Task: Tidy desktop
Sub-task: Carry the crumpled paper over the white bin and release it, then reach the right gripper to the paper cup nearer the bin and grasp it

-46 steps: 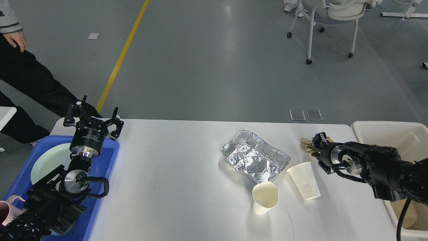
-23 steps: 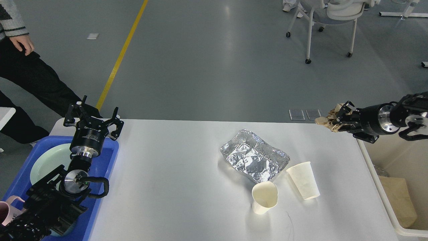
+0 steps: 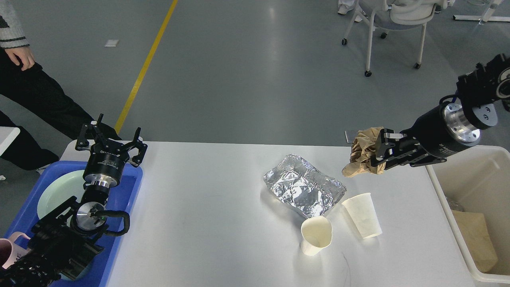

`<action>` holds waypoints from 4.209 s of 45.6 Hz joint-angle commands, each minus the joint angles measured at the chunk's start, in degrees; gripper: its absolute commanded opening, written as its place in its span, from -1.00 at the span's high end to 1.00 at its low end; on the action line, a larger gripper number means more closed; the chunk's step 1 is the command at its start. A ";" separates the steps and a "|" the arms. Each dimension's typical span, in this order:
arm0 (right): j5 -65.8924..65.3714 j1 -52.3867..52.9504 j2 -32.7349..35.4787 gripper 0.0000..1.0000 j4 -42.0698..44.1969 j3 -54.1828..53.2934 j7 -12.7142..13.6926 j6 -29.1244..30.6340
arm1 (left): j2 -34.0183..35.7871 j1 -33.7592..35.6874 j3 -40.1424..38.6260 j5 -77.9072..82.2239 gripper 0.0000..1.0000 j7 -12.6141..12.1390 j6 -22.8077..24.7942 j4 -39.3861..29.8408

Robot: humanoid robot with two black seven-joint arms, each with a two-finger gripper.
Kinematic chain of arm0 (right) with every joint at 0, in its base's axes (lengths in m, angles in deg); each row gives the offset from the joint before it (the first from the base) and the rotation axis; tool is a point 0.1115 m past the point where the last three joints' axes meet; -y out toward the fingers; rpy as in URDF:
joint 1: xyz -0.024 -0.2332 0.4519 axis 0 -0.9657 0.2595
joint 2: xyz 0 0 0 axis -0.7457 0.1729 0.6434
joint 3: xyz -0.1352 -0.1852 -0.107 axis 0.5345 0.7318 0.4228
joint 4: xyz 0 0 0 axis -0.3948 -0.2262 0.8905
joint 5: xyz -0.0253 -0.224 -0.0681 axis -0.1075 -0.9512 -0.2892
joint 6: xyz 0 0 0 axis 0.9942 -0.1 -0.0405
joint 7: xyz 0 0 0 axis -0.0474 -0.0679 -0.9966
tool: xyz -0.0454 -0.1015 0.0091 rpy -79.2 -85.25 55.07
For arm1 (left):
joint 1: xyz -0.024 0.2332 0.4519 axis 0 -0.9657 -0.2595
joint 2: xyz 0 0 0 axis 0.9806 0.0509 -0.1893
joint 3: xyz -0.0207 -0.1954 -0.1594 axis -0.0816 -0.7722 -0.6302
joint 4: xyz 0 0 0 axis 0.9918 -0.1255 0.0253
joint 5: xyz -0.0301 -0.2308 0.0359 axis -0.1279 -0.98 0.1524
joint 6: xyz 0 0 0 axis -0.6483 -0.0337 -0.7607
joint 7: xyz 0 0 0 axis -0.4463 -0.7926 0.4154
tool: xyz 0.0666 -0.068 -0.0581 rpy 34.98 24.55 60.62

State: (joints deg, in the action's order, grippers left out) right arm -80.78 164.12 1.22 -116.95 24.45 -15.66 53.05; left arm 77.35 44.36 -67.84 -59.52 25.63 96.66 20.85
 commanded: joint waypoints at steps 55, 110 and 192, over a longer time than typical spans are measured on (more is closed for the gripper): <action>20.09 -86.40 -9.75 -1.00 84.67 -14.67 -0.43 -29.97 | 0.00 -0.01 0.00 -0.06 -0.94 0.00 0.00 0.01; 4.98 -23.39 -8.96 -1.00 31.70 -10.80 -0.61 -4.04 | 0.00 -0.01 0.00 0.03 -0.94 0.00 0.09 0.01; -11.46 -51.59 -14.59 -1.00 30.70 -14.49 -0.52 -18.80 | 0.00 -0.01 0.00 0.03 -0.94 0.00 0.09 0.01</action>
State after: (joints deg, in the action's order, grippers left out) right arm -92.22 114.41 -12.99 -88.14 9.93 -16.17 34.93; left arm 77.35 44.35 -67.92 -59.48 25.63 96.74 20.86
